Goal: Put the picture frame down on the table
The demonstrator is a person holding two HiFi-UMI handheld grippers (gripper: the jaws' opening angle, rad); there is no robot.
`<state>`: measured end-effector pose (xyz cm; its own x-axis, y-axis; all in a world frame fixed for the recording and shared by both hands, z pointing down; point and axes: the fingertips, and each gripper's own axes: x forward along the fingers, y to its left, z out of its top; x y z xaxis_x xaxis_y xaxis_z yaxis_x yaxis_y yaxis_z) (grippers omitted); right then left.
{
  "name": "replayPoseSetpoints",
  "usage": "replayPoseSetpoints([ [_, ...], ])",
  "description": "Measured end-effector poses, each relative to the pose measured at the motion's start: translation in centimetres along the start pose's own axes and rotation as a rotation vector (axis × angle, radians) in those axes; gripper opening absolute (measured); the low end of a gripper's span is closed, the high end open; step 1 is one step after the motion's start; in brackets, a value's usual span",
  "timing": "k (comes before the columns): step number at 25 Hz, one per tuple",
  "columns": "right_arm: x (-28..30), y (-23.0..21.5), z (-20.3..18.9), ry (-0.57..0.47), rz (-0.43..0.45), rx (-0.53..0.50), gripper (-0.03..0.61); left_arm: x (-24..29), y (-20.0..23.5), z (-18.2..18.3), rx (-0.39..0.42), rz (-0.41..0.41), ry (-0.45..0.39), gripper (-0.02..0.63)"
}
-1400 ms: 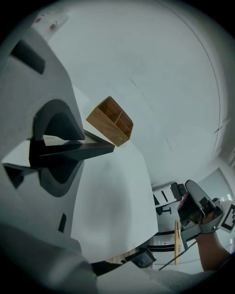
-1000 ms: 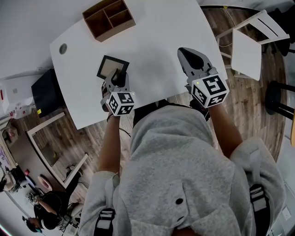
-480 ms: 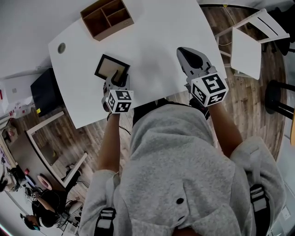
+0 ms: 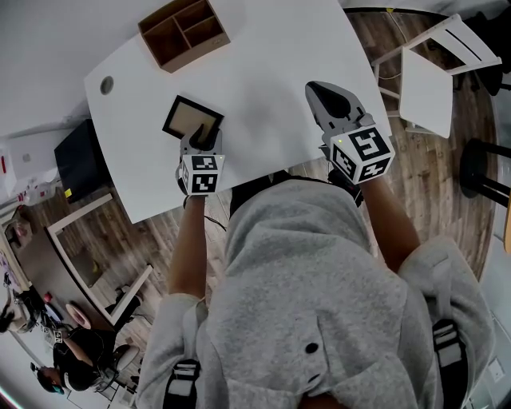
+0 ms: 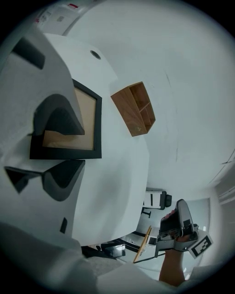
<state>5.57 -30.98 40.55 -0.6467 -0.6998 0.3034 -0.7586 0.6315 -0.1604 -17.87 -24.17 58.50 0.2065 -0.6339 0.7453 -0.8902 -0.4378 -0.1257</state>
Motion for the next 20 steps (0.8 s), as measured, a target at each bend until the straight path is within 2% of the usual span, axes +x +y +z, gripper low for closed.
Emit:
replayPoseSetpoints([
  [10,-1.1,0.1,0.6,-0.022,0.001,-0.017,0.028,-1.6,-0.6,1.4,-0.087,0.012,-0.057,0.138],
  [12,-1.4,0.0,0.7,-0.025,0.002,-0.021,0.028,-2.2,-0.9,1.9,-0.097,0.019,-0.072,0.121],
  [14,-1.6,0.1,0.8,-0.029,0.006,-0.027,0.028,-3.1,-0.8,2.4,-0.114,0.034,-0.099,0.076],
  [20,-2.5,0.8,0.8,-0.041,0.027,-0.044,0.028,-7.5,-1.3,5.4,-0.271,0.06,-0.248,0.021],
])
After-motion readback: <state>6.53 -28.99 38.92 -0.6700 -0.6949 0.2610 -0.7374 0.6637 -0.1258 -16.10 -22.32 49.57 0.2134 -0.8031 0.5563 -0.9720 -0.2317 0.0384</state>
